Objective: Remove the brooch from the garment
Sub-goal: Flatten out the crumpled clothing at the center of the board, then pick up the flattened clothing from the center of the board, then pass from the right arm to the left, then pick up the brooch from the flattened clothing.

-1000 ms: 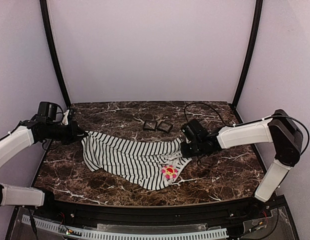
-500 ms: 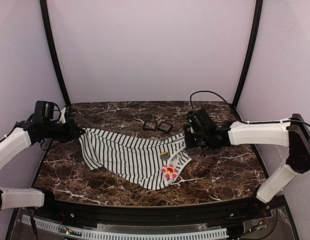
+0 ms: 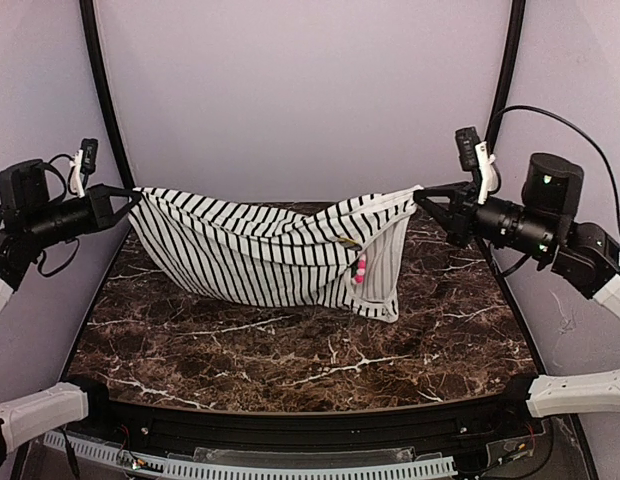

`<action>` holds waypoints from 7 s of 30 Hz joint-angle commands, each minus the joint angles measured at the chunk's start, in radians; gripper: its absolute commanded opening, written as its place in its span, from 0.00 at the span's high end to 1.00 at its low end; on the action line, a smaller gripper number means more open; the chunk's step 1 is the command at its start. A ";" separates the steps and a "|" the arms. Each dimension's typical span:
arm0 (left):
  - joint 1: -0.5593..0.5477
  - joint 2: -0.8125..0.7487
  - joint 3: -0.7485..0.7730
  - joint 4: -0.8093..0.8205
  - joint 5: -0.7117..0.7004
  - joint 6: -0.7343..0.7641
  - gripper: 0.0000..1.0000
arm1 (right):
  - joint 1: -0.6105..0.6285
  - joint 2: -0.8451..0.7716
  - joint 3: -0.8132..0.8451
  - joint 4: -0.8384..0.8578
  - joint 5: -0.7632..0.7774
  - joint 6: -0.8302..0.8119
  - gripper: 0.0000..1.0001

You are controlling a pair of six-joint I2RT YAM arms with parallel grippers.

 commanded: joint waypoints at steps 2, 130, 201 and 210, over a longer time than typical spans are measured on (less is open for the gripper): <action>0.004 -0.094 0.116 -0.048 0.113 0.032 0.99 | 0.006 -0.102 0.140 -0.083 -0.307 -0.080 1.00; -0.711 0.980 0.347 0.055 0.334 0.304 0.05 | 0.240 0.342 -0.465 0.676 -0.050 0.445 1.00; -0.748 1.008 0.354 0.082 0.349 0.247 0.99 | 0.197 0.229 -0.608 0.806 0.031 0.416 0.96; -0.780 1.003 0.396 -0.052 0.134 0.365 0.99 | 0.177 0.188 -0.473 0.344 0.075 0.406 0.38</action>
